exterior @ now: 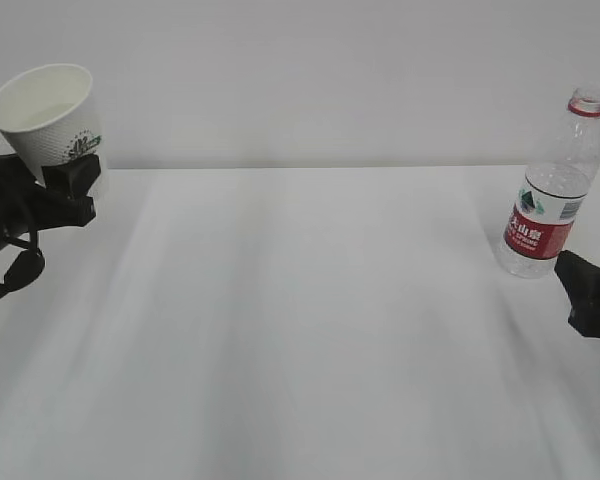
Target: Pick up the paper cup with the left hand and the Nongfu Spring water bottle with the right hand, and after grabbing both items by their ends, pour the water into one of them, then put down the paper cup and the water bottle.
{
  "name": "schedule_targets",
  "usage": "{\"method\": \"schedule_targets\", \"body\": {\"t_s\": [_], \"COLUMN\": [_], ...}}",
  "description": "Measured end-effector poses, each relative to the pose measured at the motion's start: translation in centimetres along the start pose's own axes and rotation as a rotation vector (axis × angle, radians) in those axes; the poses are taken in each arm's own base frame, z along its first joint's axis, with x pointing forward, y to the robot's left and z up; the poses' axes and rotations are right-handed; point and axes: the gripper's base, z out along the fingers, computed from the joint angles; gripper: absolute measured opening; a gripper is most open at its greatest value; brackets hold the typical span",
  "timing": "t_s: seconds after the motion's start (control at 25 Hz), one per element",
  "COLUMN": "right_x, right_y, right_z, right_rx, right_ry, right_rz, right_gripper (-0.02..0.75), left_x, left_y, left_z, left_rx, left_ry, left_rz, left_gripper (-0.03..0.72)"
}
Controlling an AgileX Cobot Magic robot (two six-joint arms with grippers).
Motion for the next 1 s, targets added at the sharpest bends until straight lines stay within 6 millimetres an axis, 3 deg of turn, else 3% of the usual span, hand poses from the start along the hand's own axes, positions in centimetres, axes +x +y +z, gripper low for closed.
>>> {"method": "schedule_targets", "body": {"t_s": [0.64,1.0], "right_x": [0.0,0.0], "right_y": [0.0,0.0], "right_z": [0.0,0.0], "right_rx": [0.000,0.000], "right_ry": [0.000,0.000], "right_rz": [0.000,0.000], "right_gripper": [0.593,0.593], "left_x": [0.0,1.4], "left_y": [4.7,5.5], "left_z": [-0.5,-0.3], "left_rx": [-0.164,-0.188], "left_ry": [-0.010,0.014], "left_rz": [-0.100,-0.112], "left_gripper": [0.426,0.426]}}
